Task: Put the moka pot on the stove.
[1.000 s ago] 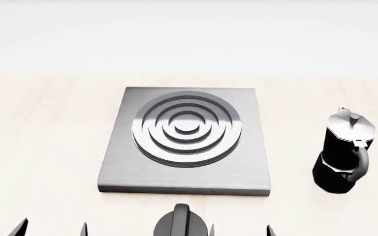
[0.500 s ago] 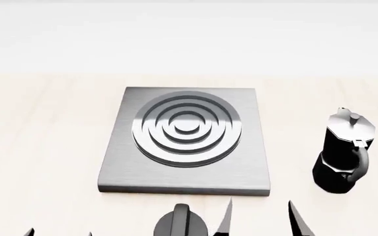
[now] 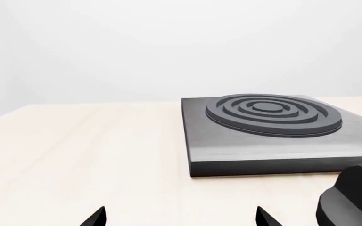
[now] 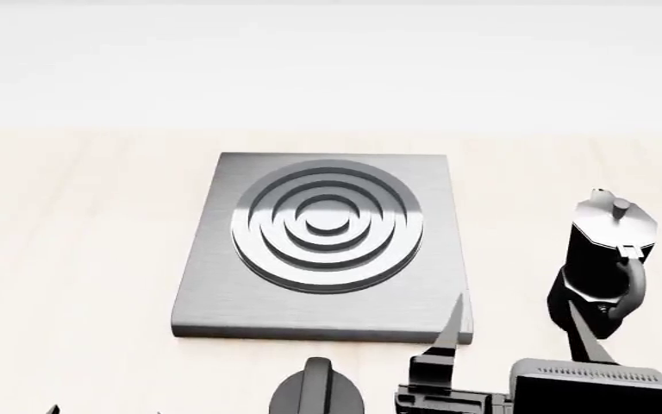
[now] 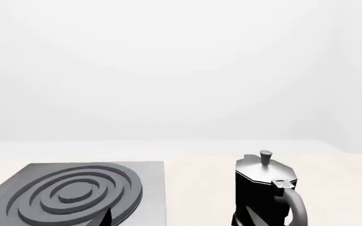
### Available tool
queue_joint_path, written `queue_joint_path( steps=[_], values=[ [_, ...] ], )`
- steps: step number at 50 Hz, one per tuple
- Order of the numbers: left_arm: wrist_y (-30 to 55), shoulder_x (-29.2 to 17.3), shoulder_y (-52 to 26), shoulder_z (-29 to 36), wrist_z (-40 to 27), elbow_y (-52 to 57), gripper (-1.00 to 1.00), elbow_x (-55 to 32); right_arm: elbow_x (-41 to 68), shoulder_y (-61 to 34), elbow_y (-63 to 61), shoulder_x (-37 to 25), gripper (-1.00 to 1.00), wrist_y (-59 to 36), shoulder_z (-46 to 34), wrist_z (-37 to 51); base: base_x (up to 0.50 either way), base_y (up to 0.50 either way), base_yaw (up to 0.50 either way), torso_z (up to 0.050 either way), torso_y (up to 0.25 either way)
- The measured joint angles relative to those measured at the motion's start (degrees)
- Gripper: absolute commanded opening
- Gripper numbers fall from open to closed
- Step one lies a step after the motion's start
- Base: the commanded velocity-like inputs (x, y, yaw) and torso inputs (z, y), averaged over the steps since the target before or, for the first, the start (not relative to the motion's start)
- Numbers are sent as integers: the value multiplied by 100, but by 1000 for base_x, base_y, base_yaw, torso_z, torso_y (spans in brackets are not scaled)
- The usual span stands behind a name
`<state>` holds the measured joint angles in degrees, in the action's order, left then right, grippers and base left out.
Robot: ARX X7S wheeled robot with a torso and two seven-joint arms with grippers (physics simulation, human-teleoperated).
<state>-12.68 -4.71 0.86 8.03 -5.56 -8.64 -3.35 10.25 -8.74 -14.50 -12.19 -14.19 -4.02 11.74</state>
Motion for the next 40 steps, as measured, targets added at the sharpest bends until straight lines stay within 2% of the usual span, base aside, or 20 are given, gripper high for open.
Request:
queue_joint_path(
  steps=[24,40],
  values=[
    [87,-159,-14,134,-139,117,100,-148,425,-306,-105,-260,100,-643,583,154,0,0,0,0,0],
    [125,-243,-22,209,-212,177,100,-224,978,-146,36,-118,100,-167,1256,99,0,0,0,0,0]
  ],
)
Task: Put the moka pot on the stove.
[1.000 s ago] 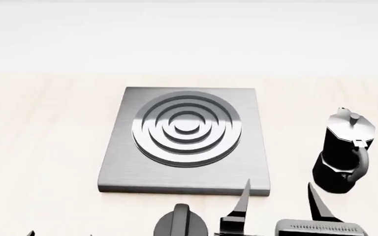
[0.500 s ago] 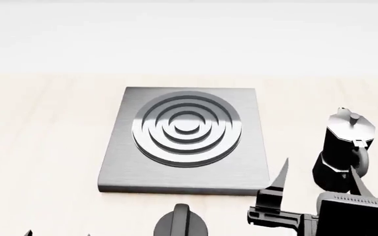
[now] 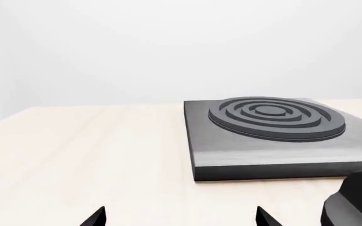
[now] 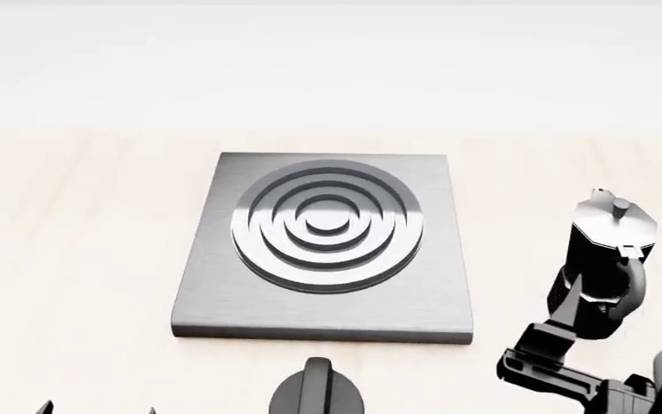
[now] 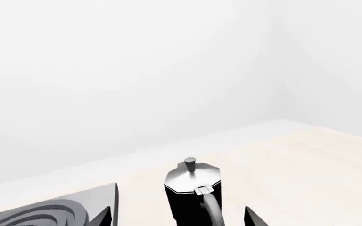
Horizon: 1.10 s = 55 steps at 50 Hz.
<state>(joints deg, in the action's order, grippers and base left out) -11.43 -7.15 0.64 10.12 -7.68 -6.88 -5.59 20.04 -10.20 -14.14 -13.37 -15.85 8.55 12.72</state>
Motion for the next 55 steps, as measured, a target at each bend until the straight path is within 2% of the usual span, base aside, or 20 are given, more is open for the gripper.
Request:
queue_joint_path(
  steps=[12,22,55],
  values=[
    [-5,-48,5,59,-53,14,100,-40,114,108,2,35,100,227,120,-24,0,0,0,0,0],
    [-47,-79,73,112,-110,54,100,-54,-11,-272,961,-61,100,360,256,66,0,0,0,0,0],
    [-8,-209,21,217,-211,106,100,-196,-270,-1362,2303,-284,100,318,-322,-321,0,0,0,0,0]
  ],
)
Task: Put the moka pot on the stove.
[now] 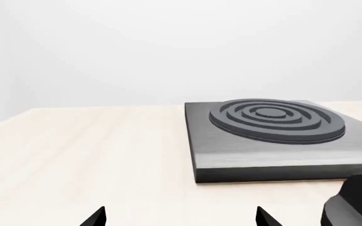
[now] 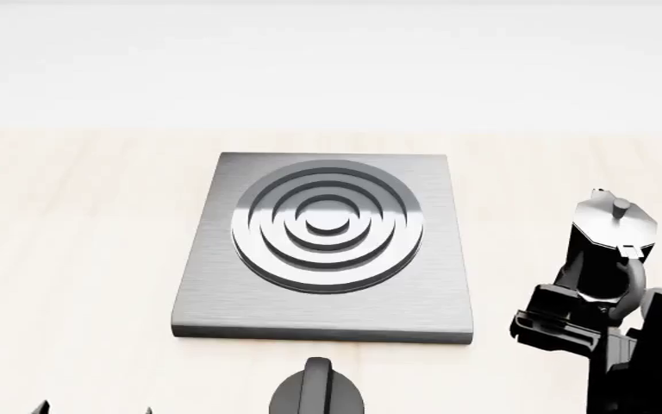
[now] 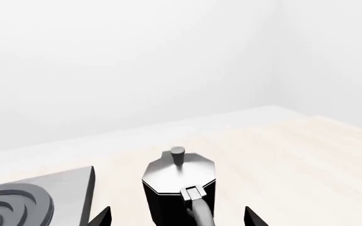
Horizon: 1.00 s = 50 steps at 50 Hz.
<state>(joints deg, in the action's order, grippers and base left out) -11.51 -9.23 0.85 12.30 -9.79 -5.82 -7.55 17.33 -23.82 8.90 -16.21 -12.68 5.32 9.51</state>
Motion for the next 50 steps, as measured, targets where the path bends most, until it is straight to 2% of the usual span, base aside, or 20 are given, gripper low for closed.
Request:
queue_joint_path(
  steps=[22,50],
  values=[
    [77,-100,-23,43,-63,92,100,-86,326,-504,804,-136,100,-100,59,-404,0,0,0,0,0],
    [125,-180,-84,108,-127,113,100,-166,480,-665,988,-247,100,-328,23,-526,0,0,0,0,0]
  ],
)
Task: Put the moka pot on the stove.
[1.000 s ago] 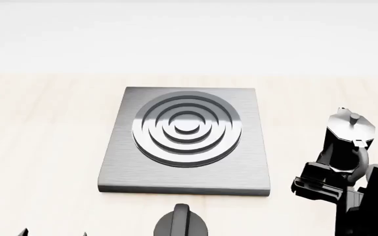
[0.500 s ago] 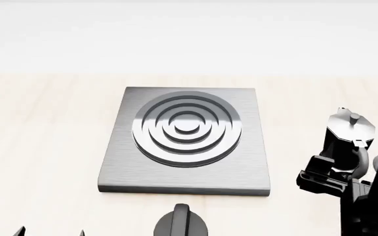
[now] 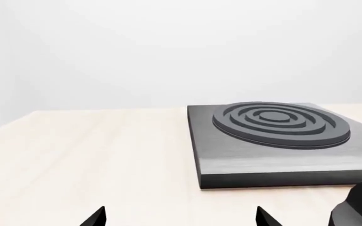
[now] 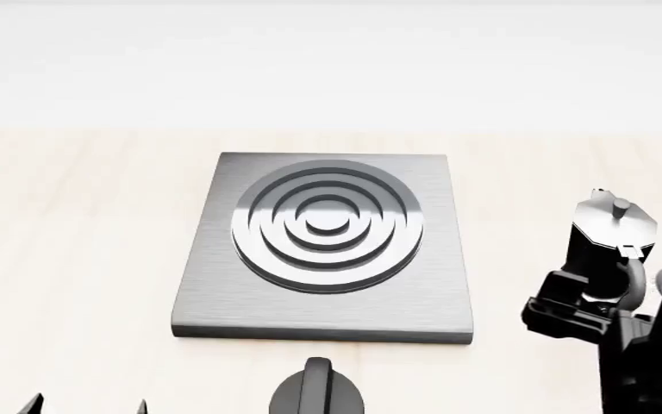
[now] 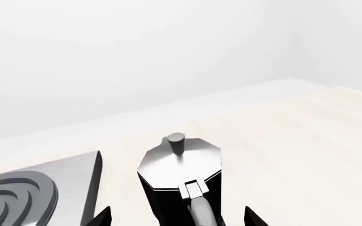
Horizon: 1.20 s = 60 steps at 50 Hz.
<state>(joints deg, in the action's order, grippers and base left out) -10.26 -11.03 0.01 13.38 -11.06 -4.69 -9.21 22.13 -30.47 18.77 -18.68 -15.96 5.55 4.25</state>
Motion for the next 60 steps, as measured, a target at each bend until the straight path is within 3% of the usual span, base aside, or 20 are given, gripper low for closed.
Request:
queue_joint_path(
  steps=[60],
  values=[
    [128,-169,-149,127,-122,43,100,-179,-104,-759,1824,-85,100,447,-119,-381,0,0,0,0,0]
  ],
)
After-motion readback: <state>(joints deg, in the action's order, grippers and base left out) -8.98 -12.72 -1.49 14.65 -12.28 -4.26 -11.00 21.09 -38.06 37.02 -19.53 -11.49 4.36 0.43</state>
